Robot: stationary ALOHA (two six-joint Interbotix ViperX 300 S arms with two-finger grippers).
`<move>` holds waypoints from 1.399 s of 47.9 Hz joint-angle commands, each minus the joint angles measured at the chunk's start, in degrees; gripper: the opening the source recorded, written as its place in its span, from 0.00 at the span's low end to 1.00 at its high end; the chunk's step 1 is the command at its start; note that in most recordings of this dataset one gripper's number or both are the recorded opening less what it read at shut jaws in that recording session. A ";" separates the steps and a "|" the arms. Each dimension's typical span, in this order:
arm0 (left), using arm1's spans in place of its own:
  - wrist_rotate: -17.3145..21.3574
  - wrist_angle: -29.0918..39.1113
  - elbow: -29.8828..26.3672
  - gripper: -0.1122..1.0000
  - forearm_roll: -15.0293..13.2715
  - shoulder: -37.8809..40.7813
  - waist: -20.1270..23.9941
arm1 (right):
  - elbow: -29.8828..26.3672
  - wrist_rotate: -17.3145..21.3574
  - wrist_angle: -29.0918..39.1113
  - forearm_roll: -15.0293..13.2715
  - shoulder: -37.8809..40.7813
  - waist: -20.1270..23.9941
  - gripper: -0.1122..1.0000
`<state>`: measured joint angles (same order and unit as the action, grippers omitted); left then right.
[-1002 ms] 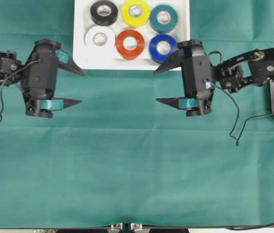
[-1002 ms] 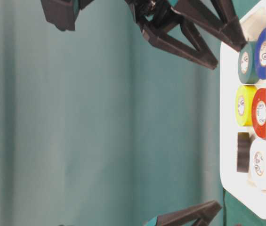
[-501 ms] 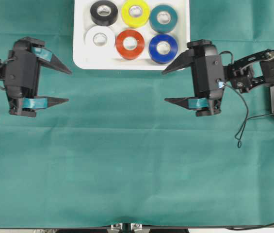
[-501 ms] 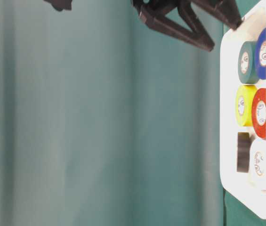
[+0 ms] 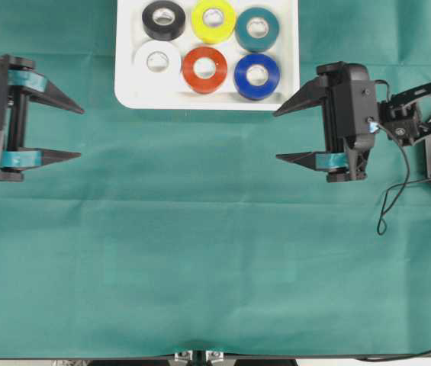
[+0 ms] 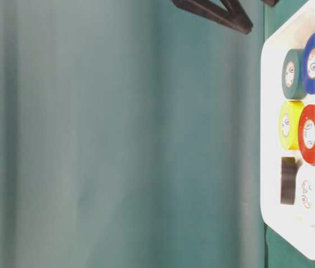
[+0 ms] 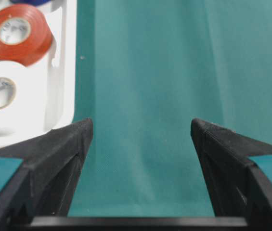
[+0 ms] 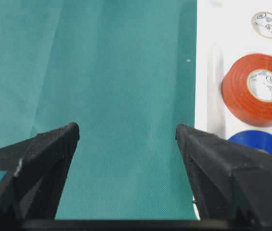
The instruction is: Put the tape alternately from left to right into the white case.
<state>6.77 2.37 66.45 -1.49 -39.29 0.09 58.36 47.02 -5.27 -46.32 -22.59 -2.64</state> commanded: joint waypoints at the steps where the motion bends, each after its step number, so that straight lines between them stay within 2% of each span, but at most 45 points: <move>1: -0.44 -0.35 0.62 0.89 -0.18 -2.55 -0.18 | 0.18 0.09 0.00 0.26 -1.58 0.26 0.89; 16: -3.34 -0.18 5.36 0.89 -0.18 -12.04 -0.18 | 2.37 0.09 1.49 1.93 -4.66 0.26 0.89; 32: -4.48 0.26 8.88 0.89 -0.09 -19.07 0.53 | 5.89 0.09 1.58 4.39 -10.46 0.26 0.89; 45: -4.57 2.29 9.84 0.89 -0.18 -20.74 1.05 | 9.67 0.09 1.58 6.33 -15.38 0.18 0.89; 67: -4.83 3.87 10.55 0.89 -0.09 -20.74 1.14 | 15.47 0.09 1.58 6.77 -27.42 0.18 0.89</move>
<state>2.02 6.59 77.61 -1.58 -60.29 1.05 73.74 47.02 -3.52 -39.90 -48.52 -2.55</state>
